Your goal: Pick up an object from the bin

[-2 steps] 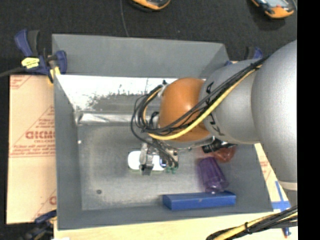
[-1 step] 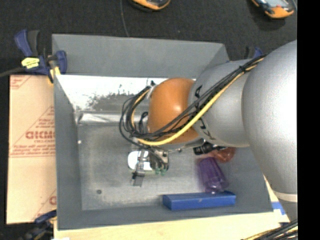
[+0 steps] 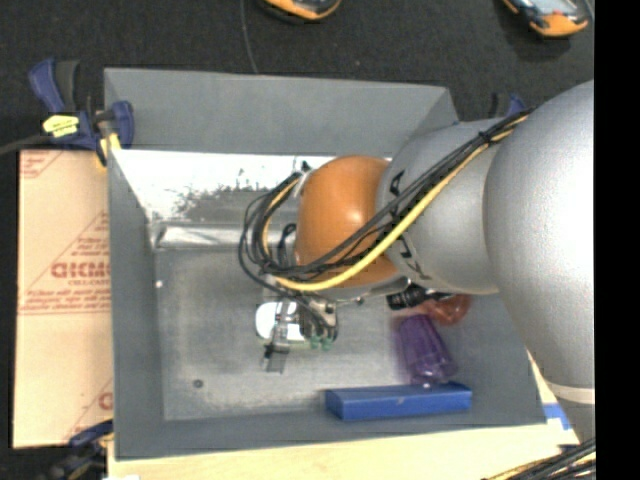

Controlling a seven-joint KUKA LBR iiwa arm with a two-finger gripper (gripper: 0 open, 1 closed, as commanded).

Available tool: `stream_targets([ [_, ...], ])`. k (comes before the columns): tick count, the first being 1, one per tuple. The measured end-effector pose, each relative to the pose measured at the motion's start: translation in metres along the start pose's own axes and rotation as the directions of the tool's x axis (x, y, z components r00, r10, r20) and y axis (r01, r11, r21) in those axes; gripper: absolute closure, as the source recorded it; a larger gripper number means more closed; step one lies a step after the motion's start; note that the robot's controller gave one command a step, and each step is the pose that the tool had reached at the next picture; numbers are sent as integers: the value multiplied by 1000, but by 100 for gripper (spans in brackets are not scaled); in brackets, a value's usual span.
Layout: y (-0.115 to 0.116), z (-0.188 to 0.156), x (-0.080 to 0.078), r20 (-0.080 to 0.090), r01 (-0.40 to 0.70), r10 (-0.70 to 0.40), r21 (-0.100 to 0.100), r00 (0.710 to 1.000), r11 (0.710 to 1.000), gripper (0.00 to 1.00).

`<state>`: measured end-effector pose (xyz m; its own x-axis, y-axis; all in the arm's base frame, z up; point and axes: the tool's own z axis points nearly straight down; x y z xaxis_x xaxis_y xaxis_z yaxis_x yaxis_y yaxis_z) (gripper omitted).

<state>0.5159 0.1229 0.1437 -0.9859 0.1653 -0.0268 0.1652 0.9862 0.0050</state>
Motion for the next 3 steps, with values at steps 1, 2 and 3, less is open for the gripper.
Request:
stream_targets([
  [1,-14,37,-59,8,156,-156,-1,988,988,0],
  [2,-49,32,-60,4,228,-228,2,974,974,0],
  [3,-30,-28,-56,8,211,-211,-1,977,977,0],
])
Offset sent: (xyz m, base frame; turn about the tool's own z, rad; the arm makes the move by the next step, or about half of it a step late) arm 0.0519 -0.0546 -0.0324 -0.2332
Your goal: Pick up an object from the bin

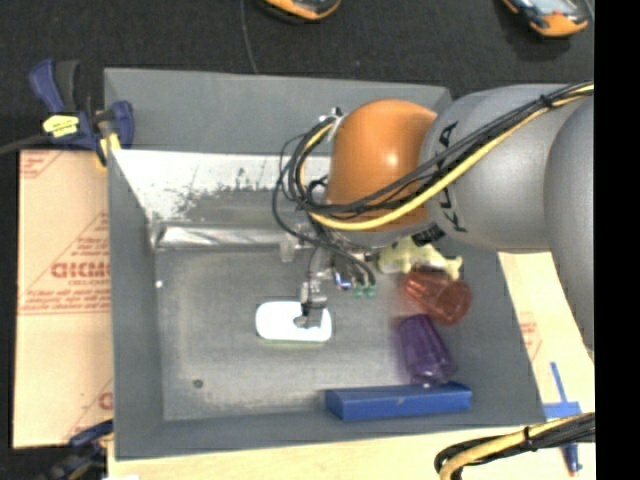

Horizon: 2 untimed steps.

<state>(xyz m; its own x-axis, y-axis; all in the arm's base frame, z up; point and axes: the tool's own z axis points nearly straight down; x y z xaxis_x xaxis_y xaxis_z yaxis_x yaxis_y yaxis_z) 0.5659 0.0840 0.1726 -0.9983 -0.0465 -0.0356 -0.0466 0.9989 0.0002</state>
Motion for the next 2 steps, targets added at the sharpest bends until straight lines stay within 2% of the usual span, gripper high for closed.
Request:
stream_targets([
  [1,-12,51,35,-6,79,-79,1,997,997,0],
  [2,10,56,38,3,116,-116,1,993,993,0],
])
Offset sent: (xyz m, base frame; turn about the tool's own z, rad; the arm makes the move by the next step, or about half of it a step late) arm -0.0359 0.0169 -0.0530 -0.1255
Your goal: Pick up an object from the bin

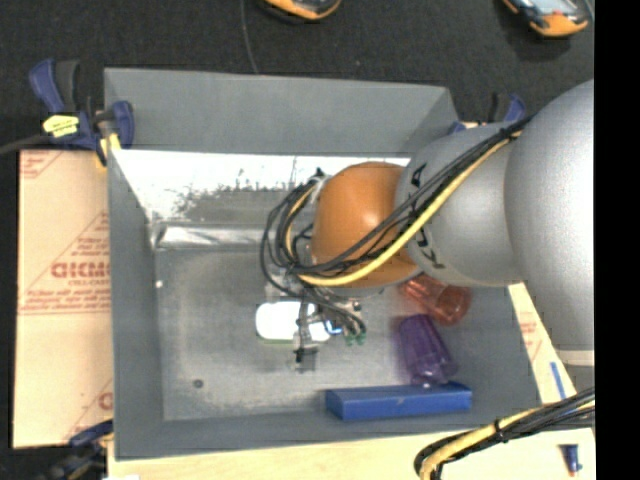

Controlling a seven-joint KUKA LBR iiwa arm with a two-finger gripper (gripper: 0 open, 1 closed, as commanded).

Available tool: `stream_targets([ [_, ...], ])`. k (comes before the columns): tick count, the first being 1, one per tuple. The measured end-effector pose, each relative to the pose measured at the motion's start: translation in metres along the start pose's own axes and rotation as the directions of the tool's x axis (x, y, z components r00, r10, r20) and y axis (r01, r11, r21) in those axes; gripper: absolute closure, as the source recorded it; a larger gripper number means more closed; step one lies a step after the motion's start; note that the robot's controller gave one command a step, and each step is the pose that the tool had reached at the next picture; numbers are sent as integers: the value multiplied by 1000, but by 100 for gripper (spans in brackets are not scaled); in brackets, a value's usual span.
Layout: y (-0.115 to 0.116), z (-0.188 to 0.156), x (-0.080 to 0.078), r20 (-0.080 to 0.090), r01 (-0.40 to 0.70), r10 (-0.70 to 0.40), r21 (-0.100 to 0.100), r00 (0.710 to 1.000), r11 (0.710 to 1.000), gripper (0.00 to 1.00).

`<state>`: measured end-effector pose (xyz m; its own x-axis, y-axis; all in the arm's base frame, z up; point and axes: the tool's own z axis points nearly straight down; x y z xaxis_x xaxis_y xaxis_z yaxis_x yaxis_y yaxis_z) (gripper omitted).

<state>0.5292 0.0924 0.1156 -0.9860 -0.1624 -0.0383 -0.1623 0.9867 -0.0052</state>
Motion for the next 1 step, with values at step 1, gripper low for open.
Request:
stream_targets([
  [1,-4,27,-4,-7,-203,203,2,979,979,0],
])
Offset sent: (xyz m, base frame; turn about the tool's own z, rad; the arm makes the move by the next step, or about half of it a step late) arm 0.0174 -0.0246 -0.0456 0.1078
